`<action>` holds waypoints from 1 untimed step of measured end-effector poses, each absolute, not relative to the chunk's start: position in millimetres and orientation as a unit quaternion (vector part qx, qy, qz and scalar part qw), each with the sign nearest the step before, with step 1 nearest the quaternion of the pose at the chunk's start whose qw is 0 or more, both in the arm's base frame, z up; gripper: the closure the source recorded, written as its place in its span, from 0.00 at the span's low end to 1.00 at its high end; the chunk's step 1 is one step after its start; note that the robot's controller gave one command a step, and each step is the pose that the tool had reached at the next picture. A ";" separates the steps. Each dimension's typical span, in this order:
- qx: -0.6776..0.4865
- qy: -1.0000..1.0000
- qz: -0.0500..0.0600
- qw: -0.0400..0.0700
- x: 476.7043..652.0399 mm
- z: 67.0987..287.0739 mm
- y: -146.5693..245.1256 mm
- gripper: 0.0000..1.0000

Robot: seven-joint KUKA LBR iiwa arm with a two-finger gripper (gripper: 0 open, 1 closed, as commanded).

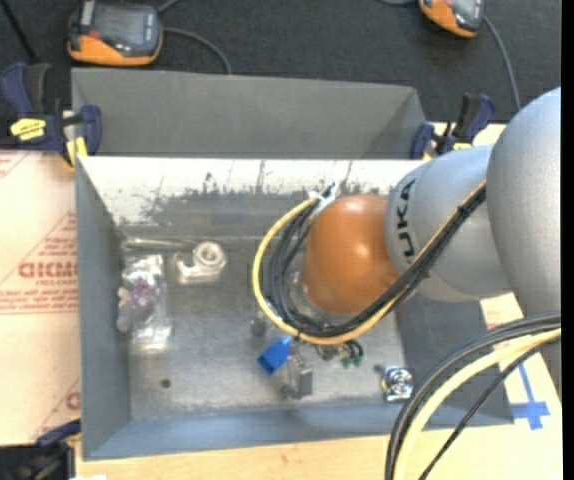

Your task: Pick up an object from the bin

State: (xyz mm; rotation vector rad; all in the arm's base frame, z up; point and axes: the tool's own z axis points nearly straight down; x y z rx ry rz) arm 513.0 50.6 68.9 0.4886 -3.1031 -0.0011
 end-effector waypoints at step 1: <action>0.153 -0.988 -0.001 -0.001 513.9 69.4 50.7 0.00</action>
Offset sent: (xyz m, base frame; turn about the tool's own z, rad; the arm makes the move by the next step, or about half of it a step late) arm 0.0000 0.0000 0.0000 0.0000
